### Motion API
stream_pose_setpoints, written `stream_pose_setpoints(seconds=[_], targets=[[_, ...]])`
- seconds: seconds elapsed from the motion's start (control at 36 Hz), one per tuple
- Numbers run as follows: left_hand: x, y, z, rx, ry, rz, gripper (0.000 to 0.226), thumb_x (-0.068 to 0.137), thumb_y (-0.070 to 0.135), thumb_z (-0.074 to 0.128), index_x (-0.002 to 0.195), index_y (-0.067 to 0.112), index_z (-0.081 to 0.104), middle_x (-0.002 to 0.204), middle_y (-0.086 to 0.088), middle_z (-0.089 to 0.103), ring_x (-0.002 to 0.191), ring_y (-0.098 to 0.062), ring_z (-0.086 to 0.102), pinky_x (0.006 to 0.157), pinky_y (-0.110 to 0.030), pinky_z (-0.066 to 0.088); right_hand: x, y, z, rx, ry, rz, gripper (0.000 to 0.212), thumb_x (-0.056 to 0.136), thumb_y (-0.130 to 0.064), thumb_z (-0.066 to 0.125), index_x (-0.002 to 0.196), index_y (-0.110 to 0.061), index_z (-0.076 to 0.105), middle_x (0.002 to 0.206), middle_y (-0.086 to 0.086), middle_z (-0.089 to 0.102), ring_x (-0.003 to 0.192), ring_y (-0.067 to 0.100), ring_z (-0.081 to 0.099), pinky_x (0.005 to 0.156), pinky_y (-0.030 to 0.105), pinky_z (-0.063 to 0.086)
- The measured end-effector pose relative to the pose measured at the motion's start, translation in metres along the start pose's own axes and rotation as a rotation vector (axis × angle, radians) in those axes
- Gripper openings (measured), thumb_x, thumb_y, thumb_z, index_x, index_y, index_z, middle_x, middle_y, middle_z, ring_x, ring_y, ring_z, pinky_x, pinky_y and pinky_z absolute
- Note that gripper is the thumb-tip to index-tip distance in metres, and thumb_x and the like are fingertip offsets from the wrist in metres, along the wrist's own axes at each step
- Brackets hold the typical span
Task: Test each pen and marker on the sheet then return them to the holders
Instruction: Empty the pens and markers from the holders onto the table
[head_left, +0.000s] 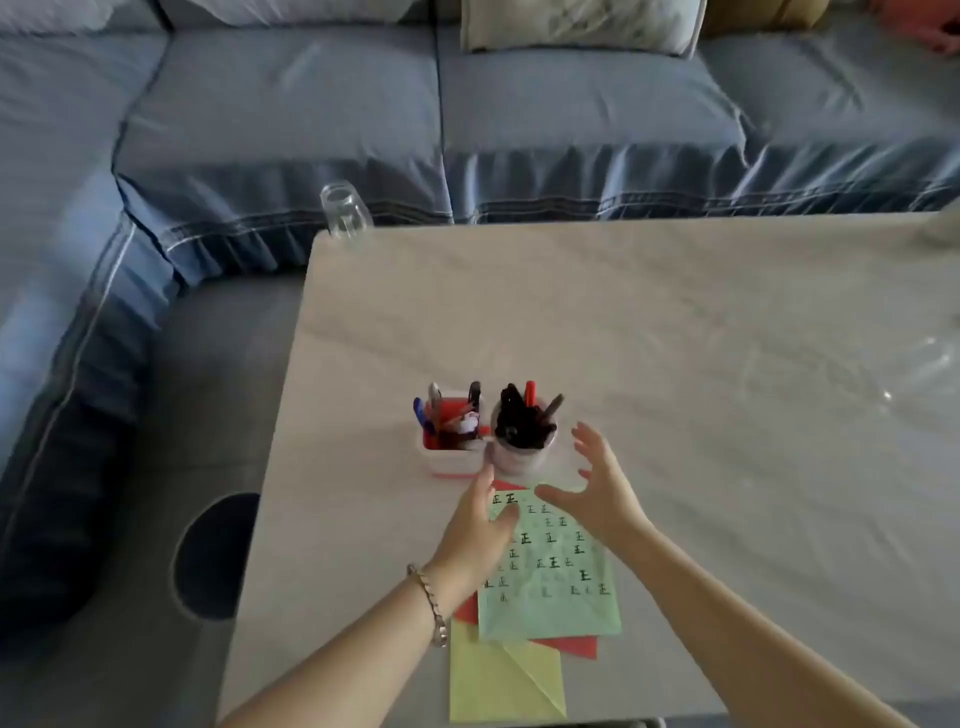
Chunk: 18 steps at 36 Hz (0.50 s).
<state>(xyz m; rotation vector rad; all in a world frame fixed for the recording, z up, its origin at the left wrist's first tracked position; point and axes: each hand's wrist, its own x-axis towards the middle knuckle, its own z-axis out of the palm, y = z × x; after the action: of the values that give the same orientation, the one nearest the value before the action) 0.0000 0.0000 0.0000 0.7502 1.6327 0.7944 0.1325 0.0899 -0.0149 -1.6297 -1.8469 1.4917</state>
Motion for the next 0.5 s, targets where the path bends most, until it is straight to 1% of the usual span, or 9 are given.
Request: stream_pose_setpoints(seconds=[0.06,0.11,0.17,0.19,0.22,0.28,0.33,0.42,0.5], targets=[[0.018,-0.017,0.006,-0.028,0.000,0.067,0.068,0.096,0.016,0.047,0.148,0.032,0.007,0.154,0.012,0.014,0.140,-0.005,0.014,0.108,-0.024,0.019,0.021,0.016,0.009,0.019,-0.002,-0.077,0.097,0.066,-0.016,0.081,0.142,-0.016,0.021,0.147,0.002,0.030,0.132,0.014,0.033,0.102,0.023,0.031],[0.034,-0.032,0.007,-0.023,-0.006,0.131,0.071,0.095,0.011,0.045,0.146,0.039,0.006,0.152,0.020,0.012,0.134,0.005,0.022,0.104,-0.019,0.023,0.043,0.030,0.014,0.010,-0.022,-0.127,0.099,0.064,-0.015,0.082,0.142,-0.015,0.022,0.146,-0.001,0.031,0.131,0.011,0.032,0.103,0.025,0.031],[0.044,-0.045,0.010,-0.033,0.010,0.195,0.072,0.094,0.006,0.041,0.142,0.046,0.006,0.146,0.028,0.018,0.109,0.026,0.036,0.089,-0.003,0.031,0.059,0.043,0.020,0.026,-0.031,-0.193,0.097,0.061,-0.014,0.083,0.140,-0.016,0.025,0.139,-0.007,0.035,0.126,0.007,0.034,0.102,0.025,0.032],[0.049,-0.052,0.010,-0.048,0.016,0.233,0.071,0.095,0.004,0.040,0.138,0.050,0.007,0.141,0.033,0.021,0.100,0.031,0.037,0.082,0.002,0.031,0.065,0.049,0.023,0.036,-0.036,-0.232,0.096,0.060,-0.014,0.083,0.138,-0.017,0.028,0.134,-0.011,0.038,0.124,0.005,0.036,0.101,0.025,0.033],[0.052,-0.054,0.009,-0.070,0.005,0.270,0.070,0.095,0.002,0.038,0.133,0.054,0.009,0.135,0.037,0.024,0.101,0.032,0.035,0.082,0.004,0.030,0.070,0.052,0.024,0.032,-0.040,-0.272,0.094,0.059,-0.016,0.084,0.137,-0.019,0.032,0.131,-0.012,0.041,0.123,0.005,0.039,0.102,0.026,0.034],[0.062,-0.062,0.007,-0.106,-0.008,0.333,0.068,0.096,0.001,0.036,0.126,0.057,0.015,0.130,0.042,0.025,0.117,0.027,0.029,0.094,0.000,0.026,0.080,0.060,0.027,0.048,-0.016,-0.323,0.089,0.056,-0.018,0.084,0.132,-0.021,0.038,0.128,-0.010,0.050,0.122,0.009,0.046,0.104,0.032,0.037],[0.066,-0.065,0.006,-0.124,-0.015,0.374,0.067,0.096,-0.002,0.035,0.128,0.053,0.018,0.133,0.039,0.027,0.126,0.019,0.026,0.100,-0.005,0.024,0.085,0.063,0.030,0.081,0.033,-0.359,0.080,0.057,-0.015,0.085,0.125,-0.024,0.044,0.123,-0.008,0.057,0.117,0.011,0.052,0.103,0.037,0.041],[0.070,-0.069,0.006,-0.158,-0.018,0.409,0.064,0.095,-0.005,0.035,0.135,0.042,0.019,0.135,0.029,0.033,0.124,0.018,0.031,0.094,-0.001,0.029,0.084,0.063,0.031,0.098,0.088,-0.394,0.076,0.056,-0.014,0.086,0.120,-0.027,0.047,0.118,-0.010,0.059,0.114,0.010,0.054,0.102,0.038,0.042],[0.065,-0.069,0.008,-0.143,0.001,0.430,0.063,0.095,-0.002,0.038,0.142,0.035,0.021,0.137,0.024,0.036,0.121,0.017,0.034,0.091,0.000,0.034,0.071,0.064,0.028,0.112,0.136,-0.418,0.079,0.052,-0.024,0.087,0.121,-0.023,0.048,0.122,-0.006,0.060,0.115,0.010,0.055,0.102,0.042,0.043]])
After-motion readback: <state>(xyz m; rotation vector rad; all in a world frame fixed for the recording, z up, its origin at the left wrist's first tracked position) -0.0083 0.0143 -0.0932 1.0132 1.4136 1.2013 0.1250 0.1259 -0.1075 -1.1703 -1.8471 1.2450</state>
